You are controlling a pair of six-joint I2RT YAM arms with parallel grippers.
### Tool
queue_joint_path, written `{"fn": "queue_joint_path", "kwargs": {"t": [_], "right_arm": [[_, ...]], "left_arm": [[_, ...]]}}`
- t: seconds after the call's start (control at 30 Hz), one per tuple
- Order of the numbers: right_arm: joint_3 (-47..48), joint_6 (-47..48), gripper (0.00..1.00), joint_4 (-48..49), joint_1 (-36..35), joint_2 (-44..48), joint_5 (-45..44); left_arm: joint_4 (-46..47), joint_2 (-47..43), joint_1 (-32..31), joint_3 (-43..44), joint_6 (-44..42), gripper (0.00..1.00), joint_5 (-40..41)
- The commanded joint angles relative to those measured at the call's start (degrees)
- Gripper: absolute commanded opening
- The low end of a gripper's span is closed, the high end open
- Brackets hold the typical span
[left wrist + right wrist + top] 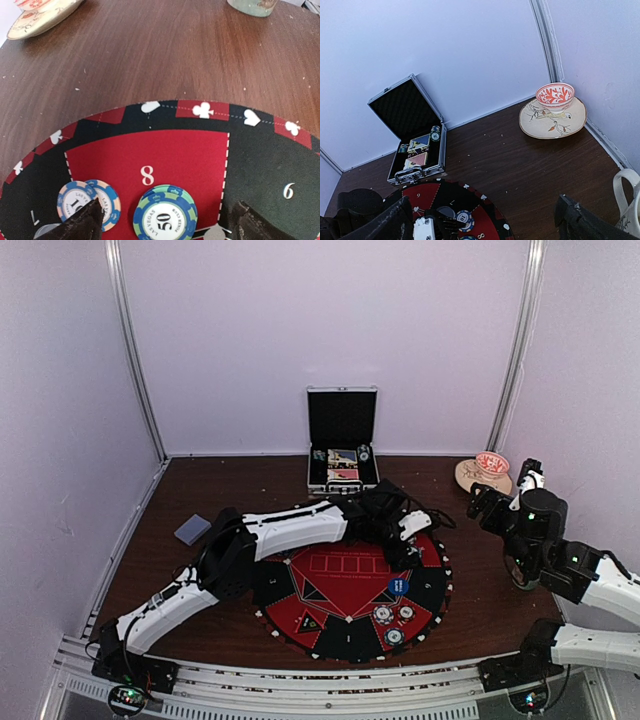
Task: Distribute texas hold em gaming equipment
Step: Place the pile of poker chips at the dealer area, then pick up the pile of poker chips from the pile of poker chips.
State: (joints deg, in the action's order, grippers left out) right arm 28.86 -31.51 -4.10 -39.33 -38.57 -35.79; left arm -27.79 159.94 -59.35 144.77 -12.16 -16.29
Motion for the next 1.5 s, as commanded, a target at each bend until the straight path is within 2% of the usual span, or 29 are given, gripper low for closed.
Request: {"fn": "queue_joint_path", "kwargs": {"t": [0.0,0.13,0.37,0.47,0.7,0.87,1.1,1.37,1.47], "right_arm": [[-0.55,0.37,1.00,-0.03,0.31,0.07,0.04],[-0.60,0.46,1.00,-0.08,0.29,0.40,-0.22],[-0.72,1.11,1.00,0.36,0.30,-0.12,-0.39],[-0.61,1.55,1.00,0.70,0.30,-1.26,0.08],[-0.10,2.01,1.00,1.57,0.30,-5.14,1.66],[0.01,2.29,1.00,2.32,0.29,-7.36,2.62],[0.52,2.54,1.00,2.51,0.26,-10.25,2.83],[0.60,2.59,1.00,2.34,0.26,-10.38,3.00],[0.65,2.56,1.00,2.27,0.31,-9.92,3.24]], "left_arm": [[-0.24,-8.21,-0.33,1.56,0.63,0.92,0.03],[-0.83,-15.09,-0.33,-3.23,-0.14,0.98,1.60],[-0.81,-30.34,0.38,-16.20,-2.38,0.98,8.22],[-0.69,-37.20,2.56,-22.44,-2.91,0.98,10.51],[0.87,-52.59,15.84,-39.99,-1.01,0.98,8.46],[2.53,-60.10,25.42,-51.91,-2.57,0.98,5.54],[3.63,-60.39,37.16,-61.41,-3.20,0.98,2.13],[5.84,-52.04,42.94,-64.83,-2.23,0.98,-2.03],[6.21,-49.90,43.35,-65.20,-2.17,0.97,-0.25]]}}
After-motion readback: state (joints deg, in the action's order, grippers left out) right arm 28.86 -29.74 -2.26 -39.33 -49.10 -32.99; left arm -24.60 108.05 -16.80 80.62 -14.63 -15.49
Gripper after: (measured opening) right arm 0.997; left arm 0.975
